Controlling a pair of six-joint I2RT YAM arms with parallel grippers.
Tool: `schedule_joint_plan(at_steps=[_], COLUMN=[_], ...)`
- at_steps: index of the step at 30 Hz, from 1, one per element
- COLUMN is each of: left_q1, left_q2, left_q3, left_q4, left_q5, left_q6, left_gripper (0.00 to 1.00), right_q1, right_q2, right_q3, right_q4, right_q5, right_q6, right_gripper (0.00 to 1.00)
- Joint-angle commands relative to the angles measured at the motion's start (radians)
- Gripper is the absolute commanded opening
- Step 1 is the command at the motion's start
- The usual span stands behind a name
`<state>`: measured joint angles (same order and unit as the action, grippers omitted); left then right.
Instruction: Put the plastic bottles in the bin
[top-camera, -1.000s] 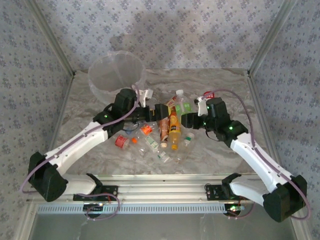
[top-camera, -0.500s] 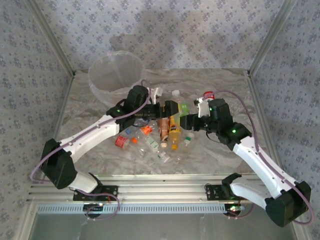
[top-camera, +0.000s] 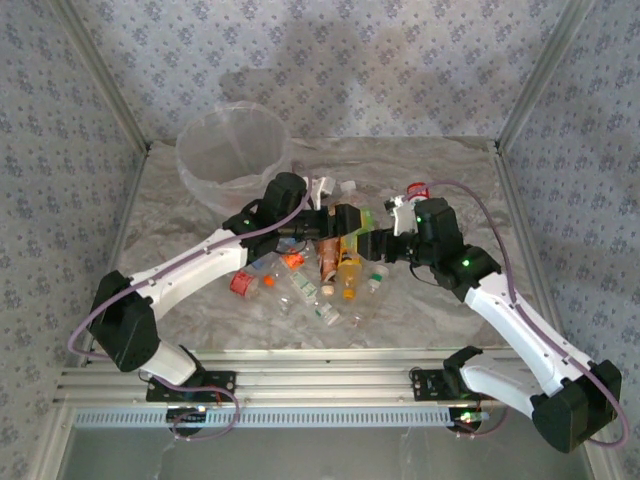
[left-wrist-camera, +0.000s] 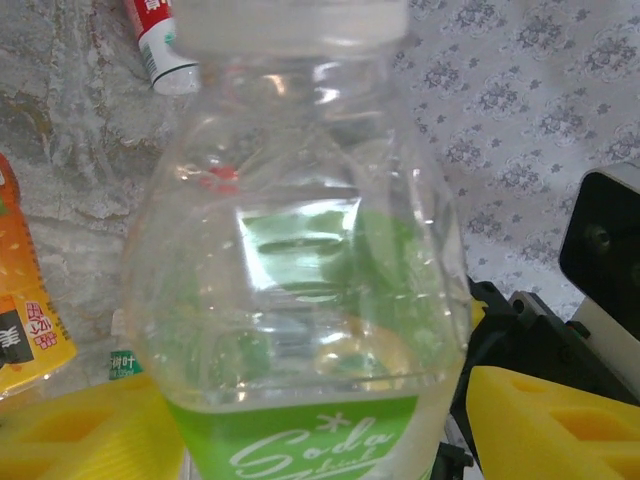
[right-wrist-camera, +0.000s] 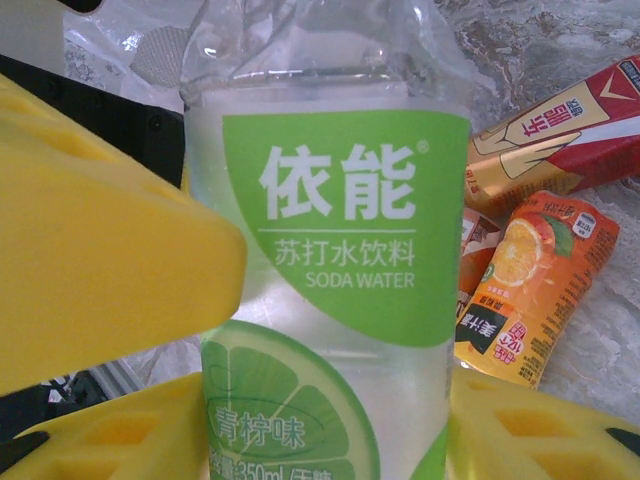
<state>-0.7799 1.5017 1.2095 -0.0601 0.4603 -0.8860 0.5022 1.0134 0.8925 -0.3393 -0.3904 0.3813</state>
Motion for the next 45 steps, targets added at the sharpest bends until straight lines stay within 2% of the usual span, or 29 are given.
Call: schedule_joint_plan(at_steps=[1, 3, 9, 13, 19, 21, 24, 27, 32, 40, 45], left_q1=[-0.012, -0.013, -0.013, -0.013, -0.004, 0.008, 0.038, 0.066, 0.11, 0.192, 0.273], left_q2=[0.007, 0.005, -0.001, -0.008, -0.032, -0.038, -0.04, -0.047, -0.047, 0.005, 0.044], left_q3=[0.033, 0.033, 0.031, 0.039, 0.09, 0.119, 0.166, 0.239, 0.417, 0.665, 0.768], left_q4=[0.051, 0.052, 0.054, 0.041, -0.034, -0.073, -0.128, -0.213, -0.423, -0.714, -0.806], left_q5=[0.026, 0.028, 0.027, 0.026, 0.005, 0.005, 0.026, 0.049, 0.003, -0.19, -0.294], left_q6=[-0.003, 0.0, 0.013, 0.031, 0.087, 0.122, 0.173, 0.281, 0.545, 0.827, 0.965], left_gripper=[0.64, 0.59, 0.51, 0.49, 0.48, 0.48, 0.48, 0.48, 0.49, 0.48, 0.48], right_q1=[0.012, 0.015, 0.026, 0.034, 0.04, 0.04, 0.042, 0.042, 0.041, 0.048, 0.052], right_q2=[0.006, 0.009, 0.01, 0.001, -0.043, -0.073, -0.112, -0.151, -0.206, -0.247, -0.284], right_q3=[-0.01, -0.009, 0.0, 0.006, 0.016, 0.017, 0.021, 0.03, 0.041, 0.057, 0.066], right_q4=[0.014, 0.012, 0.008, 0.008, -0.005, -0.006, -0.012, -0.017, -0.026, -0.039, -0.034], right_q5=[-0.009, -0.005, -0.001, 0.007, 0.002, -0.018, -0.037, -0.043, -0.028, -0.027, -0.03], right_q6=[0.01, 0.007, 0.005, 0.005, -0.001, -0.013, -0.024, -0.027, -0.021, -0.011, -0.006], right_gripper=[0.55, 0.55, 0.57, 0.65, 0.88, 0.99, 1.0, 1.0, 1.0, 1.0, 1.0])
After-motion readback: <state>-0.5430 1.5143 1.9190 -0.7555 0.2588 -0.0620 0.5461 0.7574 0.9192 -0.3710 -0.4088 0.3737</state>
